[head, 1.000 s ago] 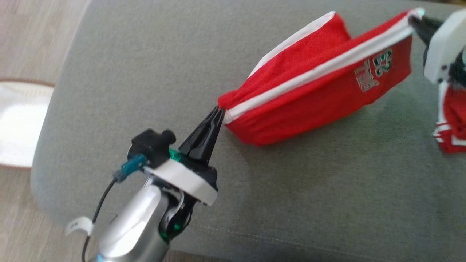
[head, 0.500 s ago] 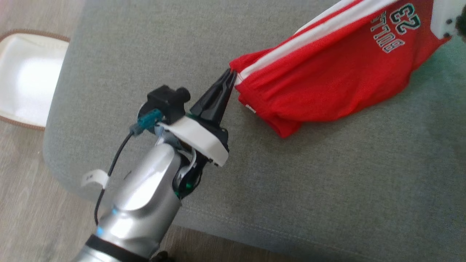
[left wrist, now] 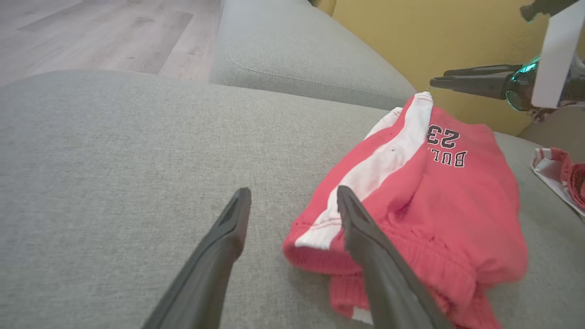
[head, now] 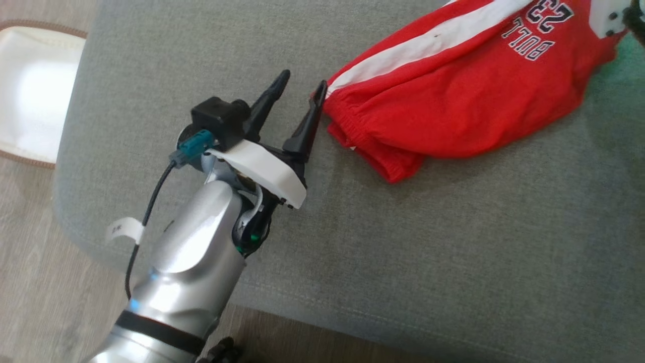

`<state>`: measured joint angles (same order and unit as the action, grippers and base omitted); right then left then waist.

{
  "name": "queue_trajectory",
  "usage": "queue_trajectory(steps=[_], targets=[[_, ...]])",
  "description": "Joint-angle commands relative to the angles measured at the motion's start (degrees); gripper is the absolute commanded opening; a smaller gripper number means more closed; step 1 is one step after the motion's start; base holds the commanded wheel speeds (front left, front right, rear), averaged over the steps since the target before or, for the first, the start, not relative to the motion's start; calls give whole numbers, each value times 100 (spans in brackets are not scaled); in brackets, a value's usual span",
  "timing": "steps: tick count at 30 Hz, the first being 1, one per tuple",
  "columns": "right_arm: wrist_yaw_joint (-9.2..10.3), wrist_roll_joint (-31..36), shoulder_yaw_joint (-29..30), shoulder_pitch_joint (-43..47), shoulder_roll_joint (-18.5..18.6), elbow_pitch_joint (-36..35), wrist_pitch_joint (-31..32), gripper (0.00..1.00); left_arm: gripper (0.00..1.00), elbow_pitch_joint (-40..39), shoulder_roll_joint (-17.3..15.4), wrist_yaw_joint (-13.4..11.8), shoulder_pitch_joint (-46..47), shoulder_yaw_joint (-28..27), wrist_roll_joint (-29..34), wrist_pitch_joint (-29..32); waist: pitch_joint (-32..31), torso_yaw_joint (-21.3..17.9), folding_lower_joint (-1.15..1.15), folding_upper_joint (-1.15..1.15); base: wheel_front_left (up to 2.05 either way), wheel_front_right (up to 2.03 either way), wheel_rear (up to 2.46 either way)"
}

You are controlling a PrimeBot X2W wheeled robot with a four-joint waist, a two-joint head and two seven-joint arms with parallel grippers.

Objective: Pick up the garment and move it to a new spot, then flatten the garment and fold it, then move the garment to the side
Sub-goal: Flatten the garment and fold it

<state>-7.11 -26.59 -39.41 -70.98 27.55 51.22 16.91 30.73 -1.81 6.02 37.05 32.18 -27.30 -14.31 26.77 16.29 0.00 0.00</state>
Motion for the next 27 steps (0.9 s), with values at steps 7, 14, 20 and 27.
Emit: queue_trajectory(steps=[7, 14, 20, 27], targets=[[-37, -322, 128, -97, -91, 129, -980, 100, 100, -435, -108, -147, -11, -635, 193, -68, -360, -260, 0, 0, 0, 0, 0], [-37, -849, 353, 364, -195, -159, -1992, 100, 100, -1070, -108, -274, -352, -1334, 305, -68, -811, -586, 0, 0, 0, 0, 0], [-37, -1083, 553, 997, -235, -663, -2706, 100, 100, -1787, -108, -408, -773, -1941, 245, -69, -1208, -871, 0, 0, 0, 0, 0], [-37, -854, 1004, 2046, -344, -1408, -3052, 100, 100, -2506, -107, -518, -1362, -2394, 268, -69, -1584, -1205, 0, 0, 0, 0, 0]])
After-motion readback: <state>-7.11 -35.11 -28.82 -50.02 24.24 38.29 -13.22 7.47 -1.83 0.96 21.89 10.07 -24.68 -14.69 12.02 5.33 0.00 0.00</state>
